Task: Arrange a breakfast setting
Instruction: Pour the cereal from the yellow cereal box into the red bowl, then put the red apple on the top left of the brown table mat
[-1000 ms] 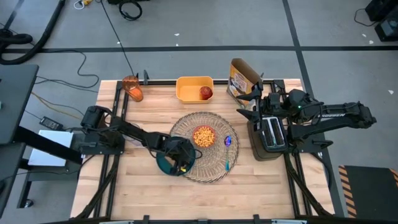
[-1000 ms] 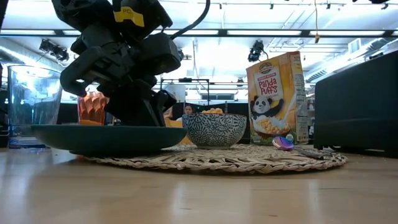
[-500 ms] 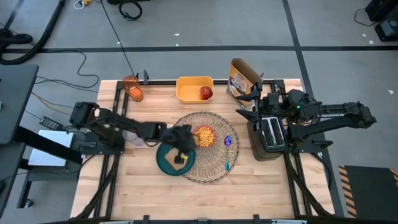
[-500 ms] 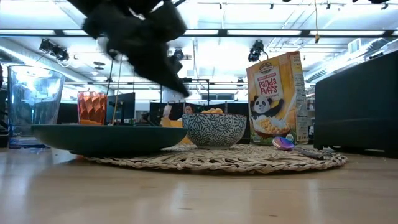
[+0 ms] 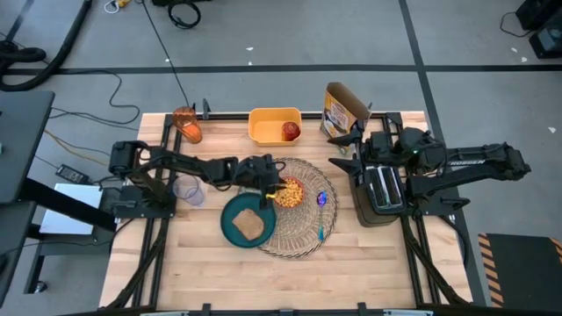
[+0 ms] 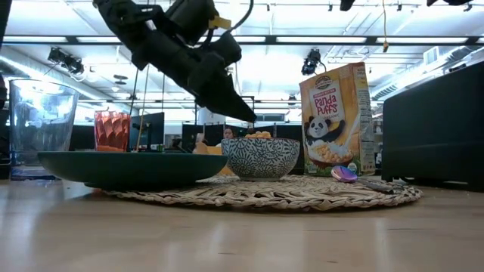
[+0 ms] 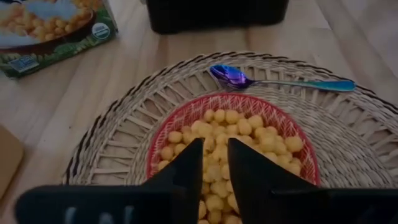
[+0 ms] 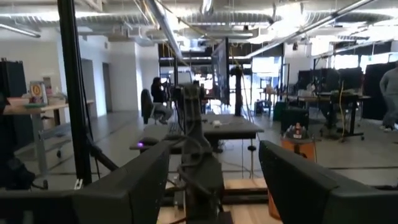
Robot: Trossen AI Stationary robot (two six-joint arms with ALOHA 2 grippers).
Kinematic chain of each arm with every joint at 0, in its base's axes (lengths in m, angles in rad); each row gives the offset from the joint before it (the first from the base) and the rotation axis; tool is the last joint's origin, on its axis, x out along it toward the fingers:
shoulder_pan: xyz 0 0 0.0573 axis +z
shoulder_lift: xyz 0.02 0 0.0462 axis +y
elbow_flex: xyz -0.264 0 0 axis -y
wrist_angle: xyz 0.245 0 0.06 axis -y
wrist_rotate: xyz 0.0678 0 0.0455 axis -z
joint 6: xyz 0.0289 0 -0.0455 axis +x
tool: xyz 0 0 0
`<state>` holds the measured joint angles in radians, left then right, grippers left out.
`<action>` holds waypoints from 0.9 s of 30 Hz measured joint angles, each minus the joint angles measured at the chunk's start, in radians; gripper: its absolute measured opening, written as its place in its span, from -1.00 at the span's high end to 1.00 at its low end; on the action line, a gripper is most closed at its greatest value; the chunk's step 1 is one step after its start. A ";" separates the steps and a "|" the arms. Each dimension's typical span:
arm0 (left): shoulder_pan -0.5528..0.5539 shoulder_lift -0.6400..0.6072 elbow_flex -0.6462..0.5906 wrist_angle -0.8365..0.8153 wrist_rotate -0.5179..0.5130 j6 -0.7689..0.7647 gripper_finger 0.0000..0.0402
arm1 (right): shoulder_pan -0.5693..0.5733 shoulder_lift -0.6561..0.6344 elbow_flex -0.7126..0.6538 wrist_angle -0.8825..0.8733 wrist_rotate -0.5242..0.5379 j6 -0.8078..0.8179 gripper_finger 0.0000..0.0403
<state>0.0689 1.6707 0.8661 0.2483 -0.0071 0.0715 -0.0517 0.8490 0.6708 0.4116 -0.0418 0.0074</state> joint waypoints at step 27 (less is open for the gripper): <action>0.423 -0.031 0.133 0.142 0.014 -0.085 0.08 | 0.046 0.054 0.230 -0.430 0.257 -0.115 -0.46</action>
<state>0.4923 1.6401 0.9992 0.3901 0.0072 -0.0134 -0.0055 0.9034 0.9005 -0.0182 0.2153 -0.1074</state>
